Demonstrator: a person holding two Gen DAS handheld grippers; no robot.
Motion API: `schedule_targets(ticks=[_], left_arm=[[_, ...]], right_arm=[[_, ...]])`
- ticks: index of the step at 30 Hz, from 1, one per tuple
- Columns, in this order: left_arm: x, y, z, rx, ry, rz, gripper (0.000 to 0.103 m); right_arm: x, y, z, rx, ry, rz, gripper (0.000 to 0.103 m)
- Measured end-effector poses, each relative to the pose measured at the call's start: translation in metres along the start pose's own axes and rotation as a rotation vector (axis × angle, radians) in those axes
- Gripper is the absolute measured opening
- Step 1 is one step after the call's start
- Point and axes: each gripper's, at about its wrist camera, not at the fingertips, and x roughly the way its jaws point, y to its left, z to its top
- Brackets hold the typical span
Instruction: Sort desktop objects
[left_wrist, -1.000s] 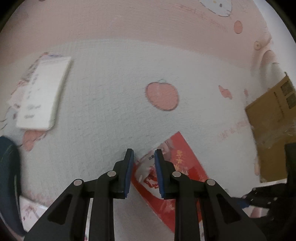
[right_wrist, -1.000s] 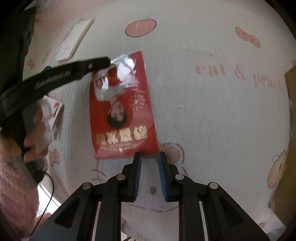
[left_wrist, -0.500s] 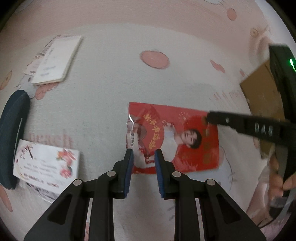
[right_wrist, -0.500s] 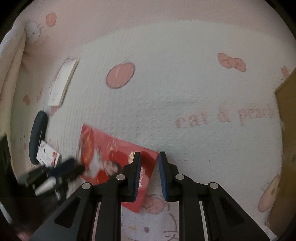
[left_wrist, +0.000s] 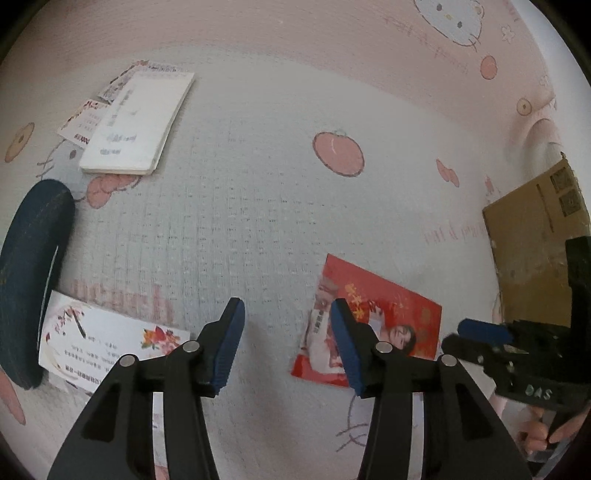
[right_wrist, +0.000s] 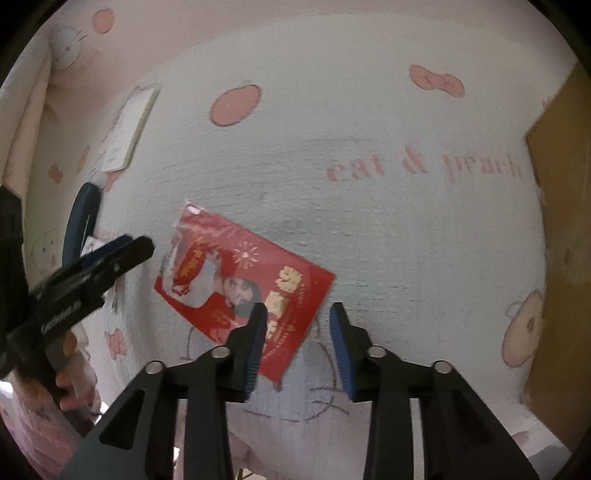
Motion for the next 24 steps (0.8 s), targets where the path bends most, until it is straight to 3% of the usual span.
schedule_targets(ticks=[2, 6, 11, 15, 18, 24], left_arm=[[-0.003, 0.005, 0.000, 0.008, -0.002, -0.004, 0.053], [0.002, 0.001, 0.003, 0.035, -0.002, -0.049, 0.052], [0.017, -0.009, 0.008, 0.071, 0.030, -0.048, 0.051], [0.016, -0.014, 0.003, 0.089, 0.046, -0.055, 0.046], [0.014, -0.014, -0.006, 0.090, 0.047, -0.047, 0.046], [0.009, -0.012, -0.019, 0.053, 0.057, -0.022, 0.046]], right_arm=[[0.001, 0.001, -0.001, 0.006, 0.022, 0.006, 0.041], [0.015, 0.009, -0.002, 0.017, 0.065, 0.022, 0.041], [0.030, 0.017, -0.015, -0.015, 0.129, 0.037, 0.041], [0.032, 0.024, -0.017, -0.067, 0.088, -0.015, 0.037], [0.028, 0.023, -0.013, -0.079, 0.031, -0.048, 0.028], [0.026, 0.004, 0.004, 0.011, -0.027, -0.011, 0.028]])
